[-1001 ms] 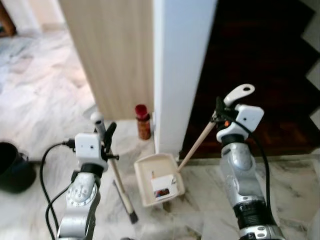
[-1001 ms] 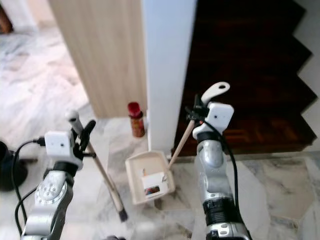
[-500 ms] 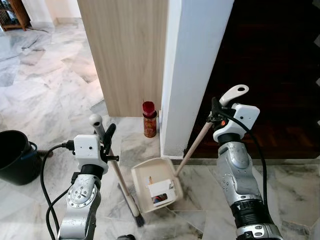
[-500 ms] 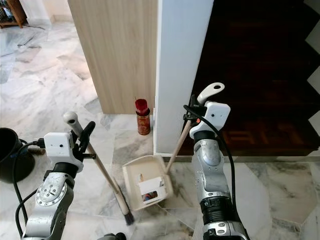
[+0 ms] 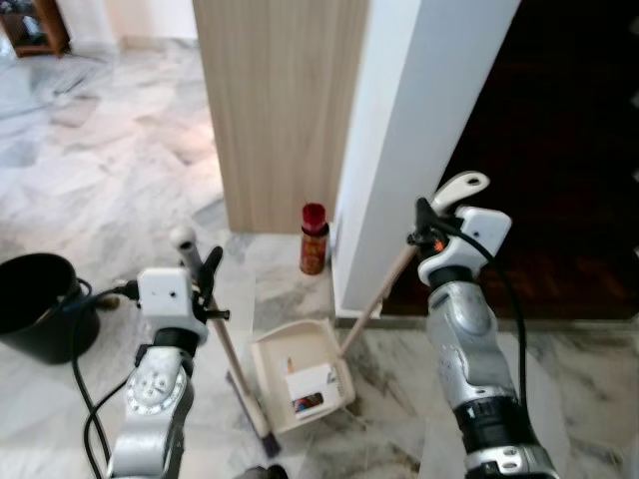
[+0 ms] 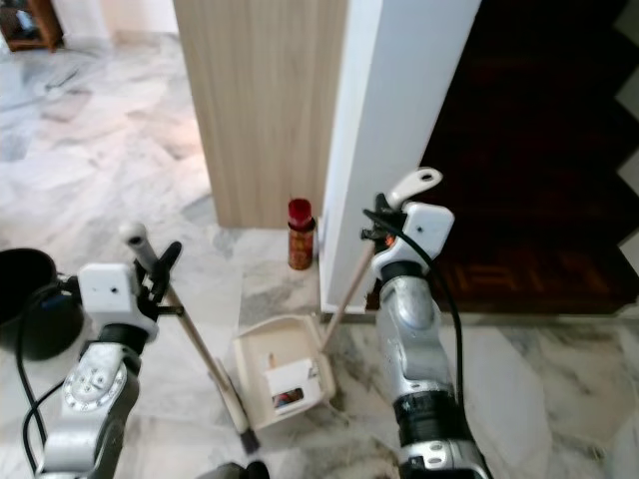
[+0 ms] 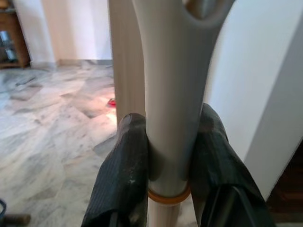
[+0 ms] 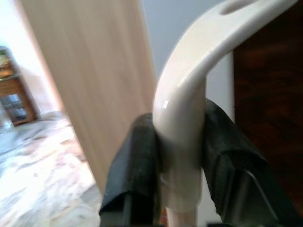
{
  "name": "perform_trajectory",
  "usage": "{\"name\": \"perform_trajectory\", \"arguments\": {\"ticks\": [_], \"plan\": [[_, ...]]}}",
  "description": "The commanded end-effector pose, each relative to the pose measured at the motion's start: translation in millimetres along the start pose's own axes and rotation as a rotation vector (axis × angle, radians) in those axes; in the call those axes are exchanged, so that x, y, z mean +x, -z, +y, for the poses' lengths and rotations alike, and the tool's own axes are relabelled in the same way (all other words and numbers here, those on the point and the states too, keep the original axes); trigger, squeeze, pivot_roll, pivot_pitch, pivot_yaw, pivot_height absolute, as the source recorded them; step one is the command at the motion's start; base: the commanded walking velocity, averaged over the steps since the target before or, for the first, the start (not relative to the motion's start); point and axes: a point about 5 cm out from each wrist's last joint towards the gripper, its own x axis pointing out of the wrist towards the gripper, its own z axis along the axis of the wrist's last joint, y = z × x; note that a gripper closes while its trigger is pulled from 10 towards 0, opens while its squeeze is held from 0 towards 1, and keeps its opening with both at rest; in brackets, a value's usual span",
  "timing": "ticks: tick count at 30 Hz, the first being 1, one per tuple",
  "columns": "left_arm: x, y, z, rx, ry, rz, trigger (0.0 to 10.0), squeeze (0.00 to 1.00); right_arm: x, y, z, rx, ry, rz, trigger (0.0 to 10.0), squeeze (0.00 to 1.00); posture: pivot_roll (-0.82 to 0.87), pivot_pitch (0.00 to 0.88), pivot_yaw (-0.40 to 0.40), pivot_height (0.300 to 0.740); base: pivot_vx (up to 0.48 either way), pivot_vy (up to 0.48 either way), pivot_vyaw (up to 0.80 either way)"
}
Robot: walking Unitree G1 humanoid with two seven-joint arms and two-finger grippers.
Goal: Sweep floor
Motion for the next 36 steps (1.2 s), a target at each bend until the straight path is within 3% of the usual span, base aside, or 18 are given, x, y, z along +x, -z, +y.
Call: {"name": "perform_trajectory", "arguments": {"ticks": [1,21,36], "plan": [[1.3,-9.0,-3.9,-0.006,0.01,-0.045,10.0,0.0,3.4,-12.8,0.1,0.007,-0.002,-0.052,10.0,0.0,-0.04,0.108,-0.032,0.74,0.0,0.382,0.0],[-1.6,-7.8,-7.3,-0.015,0.018,-0.045,10.0,0.0,1.6,-14.4,2.1,0.031,-0.011,-0.054,10.0,0.0,-0.04,0.085,-0.039,0.74,0.0,0.379,0.0],[2.5,-10.8,-4.3,-0.01,0.01,-0.048,10.0,0.0,3.9,-17.1,5.1,0.038,-0.008,-0.055,10.0,0.0,-0.04,0.136,-0.031,0.74,0.0,0.38,0.0]]}}
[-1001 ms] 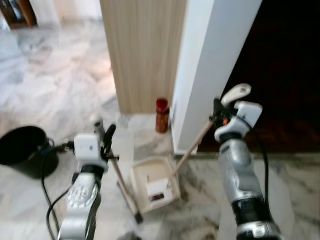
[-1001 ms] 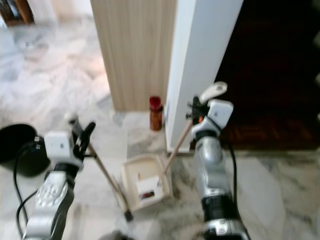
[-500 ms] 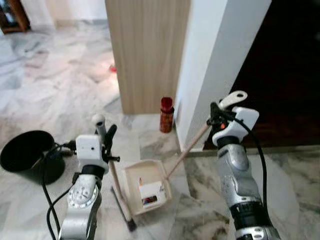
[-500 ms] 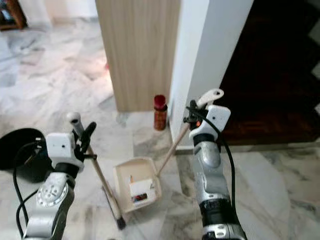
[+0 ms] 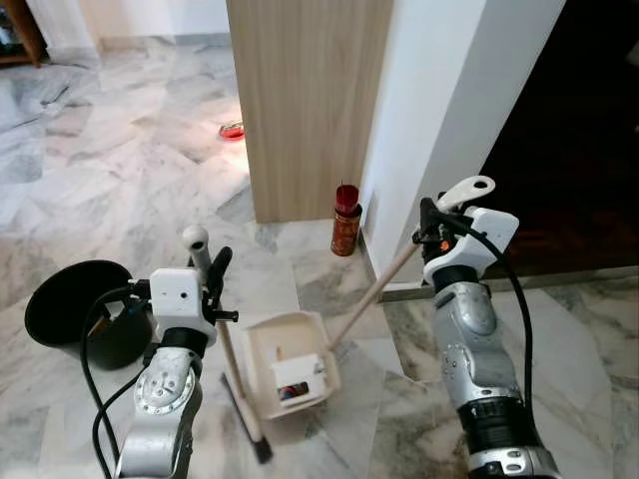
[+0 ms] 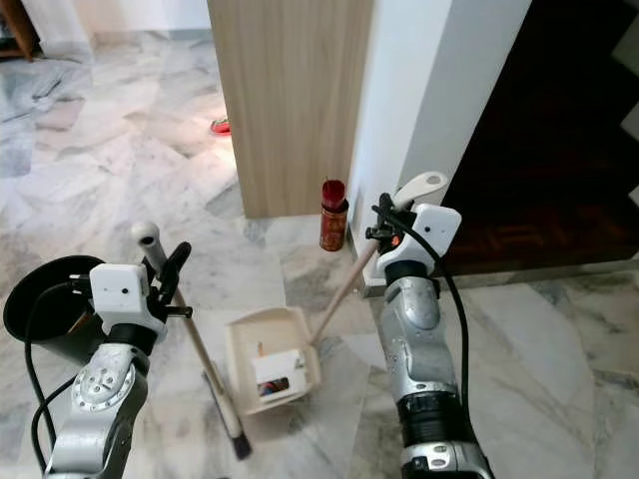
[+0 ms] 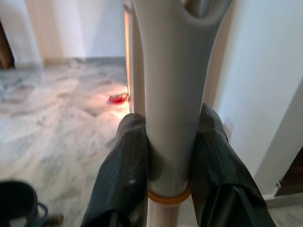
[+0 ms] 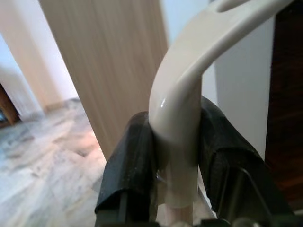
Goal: Sweep floor
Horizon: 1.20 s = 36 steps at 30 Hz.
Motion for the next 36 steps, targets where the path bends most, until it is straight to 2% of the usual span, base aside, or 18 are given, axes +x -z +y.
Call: {"name": "perform_trajectory", "arguments": {"ticks": [1,16,36], "plan": [[2.7,-11.1,4.1,0.012,-0.008,-0.048,10.0,0.0,3.8,-14.0,11.7,0.028,-0.031,-0.061,10.0,0.0,-0.04,0.14,-0.031,0.74,0.0,0.382,0.0],[5.0,-13.7,7.4,0.024,0.0,-0.045,10.0,0.0,4.4,-14.5,12.0,0.032,-0.024,-0.064,10.0,0.0,-0.03,0.165,-0.011,0.74,0.0,0.377,0.0],[3.9,-13.4,5.2,0.023,0.01,-0.044,10.0,0.0,3.9,-13.9,10.7,0.029,-0.028,-0.061,10.0,0.0,-0.02,0.14,-0.014,0.74,0.0,0.37,0.0]]}}
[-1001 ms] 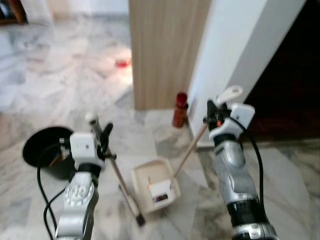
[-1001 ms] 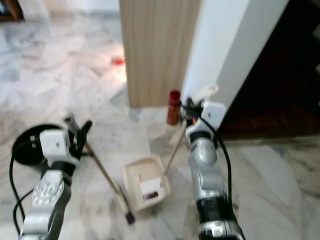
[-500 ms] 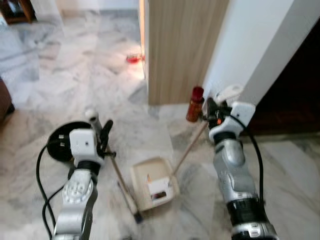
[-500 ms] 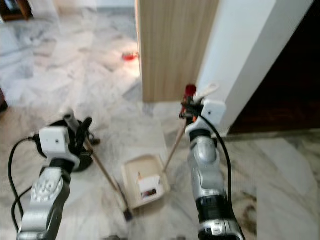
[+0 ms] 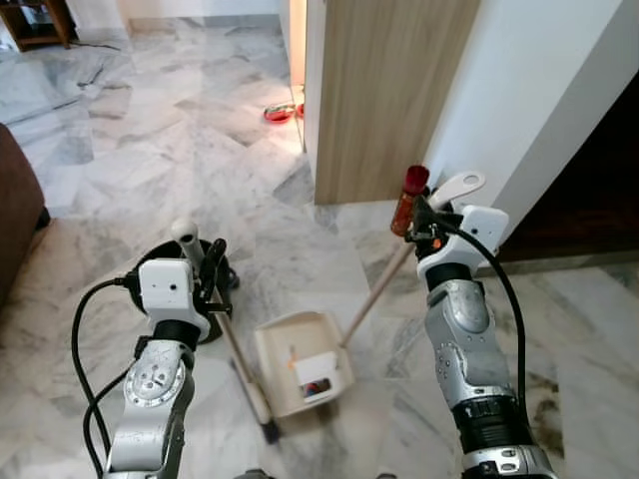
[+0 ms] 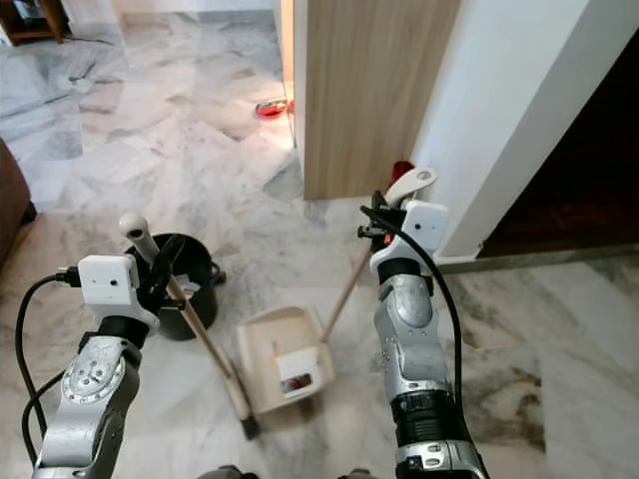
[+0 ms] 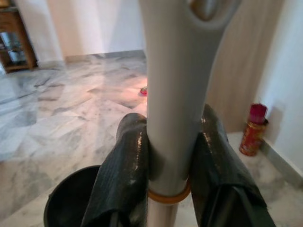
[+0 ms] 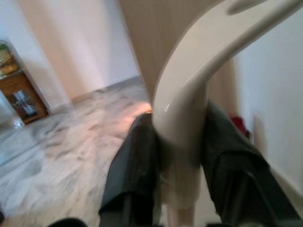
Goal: Sweep floor
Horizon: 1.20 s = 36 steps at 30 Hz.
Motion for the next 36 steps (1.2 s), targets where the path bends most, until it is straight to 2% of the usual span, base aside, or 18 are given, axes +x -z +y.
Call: {"name": "perform_trajectory", "arguments": {"ticks": [1,13,24,32,36], "plan": [[0.7,-7,-2.5,-0.004,0.012,-0.033,10.0,0.0,3.1,-13,0.6,0.016,0.002,-0.06,10.0,0.0,-0.02,0.138,-0.013,0.74,0.0,0.371,0.0],[0.5,-7,-4.6,0.01,0.031,-0.032,10.0,0.0,4.0,-14,1.1,0.004,-0.015,-0.065,10.0,0.0,-0.02,0.134,-0.012,0.74,0.0,0.368,0.0],[1.6,-7,-2.9,0.01,0.025,-0.035,10.0,0.0,5.1,-16,-7.3,-0.03,-0.02,-0.065,10.0,0.0,-0.02,0.149,-0.013,0.74,0.0,0.353,0.0],[2.2,-8,-2.9,0.016,0.026,-0.041,10.0,0.0,8.4,-24,-20.7,-0.058,0.001,-0.085,10.0,0.0,-0.02,0.152,-0.011,0.74,0.0,0.0,0.0],[2.0,-8,-1.8,0.016,0.025,-0.039,10.0,0.0,9.2,-28,-21.8,-0.066,-0.023,-0.089,10.0,0.0,-0.02,0.152,-0.012,0.74,0.0,0.0,0.0]]}}
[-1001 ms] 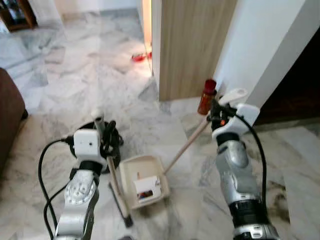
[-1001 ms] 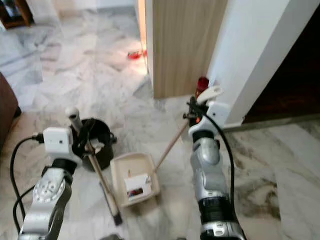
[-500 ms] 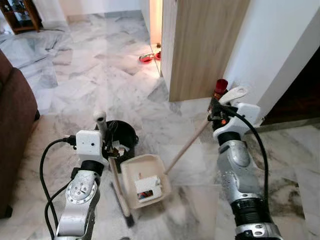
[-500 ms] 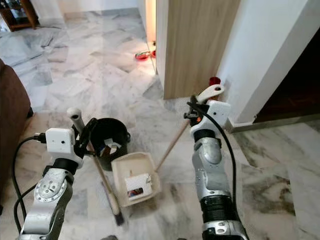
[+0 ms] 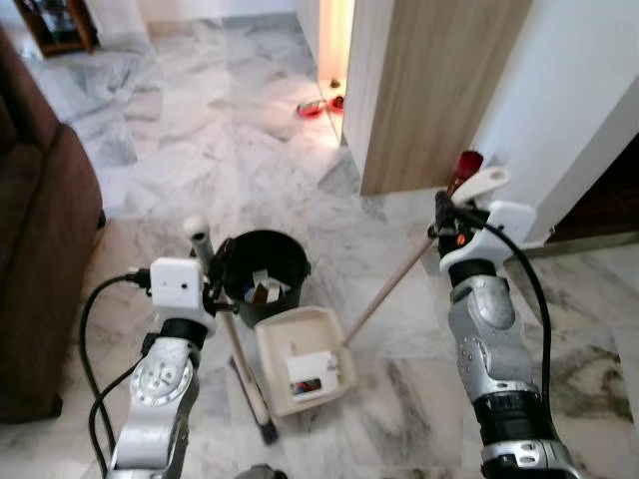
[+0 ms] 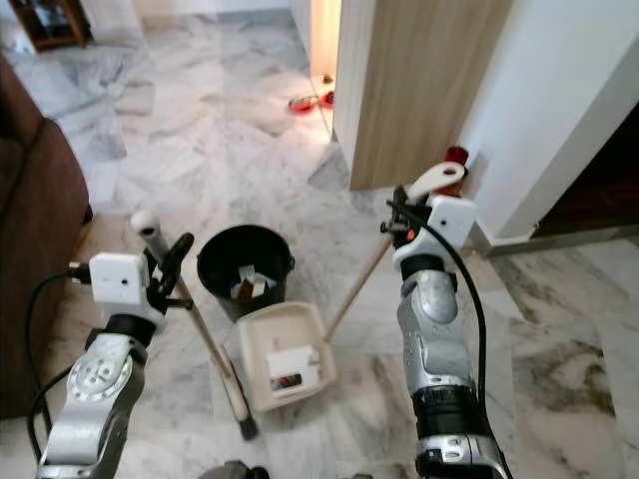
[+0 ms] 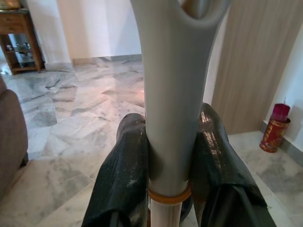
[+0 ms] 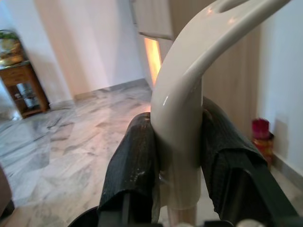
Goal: Sweep floor
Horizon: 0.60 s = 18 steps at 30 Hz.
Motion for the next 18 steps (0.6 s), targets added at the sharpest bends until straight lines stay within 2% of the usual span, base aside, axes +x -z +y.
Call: {"name": "perform_trajectory", "arguments": {"ticks": [1,8,12,18], "plan": [[0.8,-5,-0.6,0.014,0.005,-0.026,10.0,0.0,3.3,-17,-4.0,0.006,-0.017,-0.064,10.0,0.0,-0.02,0.152,-0.012,0.74,0.0,0.0,0.0],[0.9,-5,0.0,0.018,0.005,-0.025,10.0,0.0,0.8,-26,-3.0,-0.006,-0.051,-0.075,10.0,0.0,-0.03,0.148,-0.008,0.74,0.0,0.0,0.0],[1.8,-5,0.8,0.021,0.008,-0.026,10.0,0.0,-4.4,-36,5.8,-0.01,-0.089,-0.087,10.0,0.0,-0.02,0.145,-0.004,0.74,0.0,0.0,0.0],[3.0,-5,5.0,0.029,0.005,-0.025,10.0,0.0,-13.7,-43,9.0,-0.03,-0.135,-0.067,10.0,0.0,-0.03,0.146,0.0,0.74,0.0,0.0,0.0]]}}
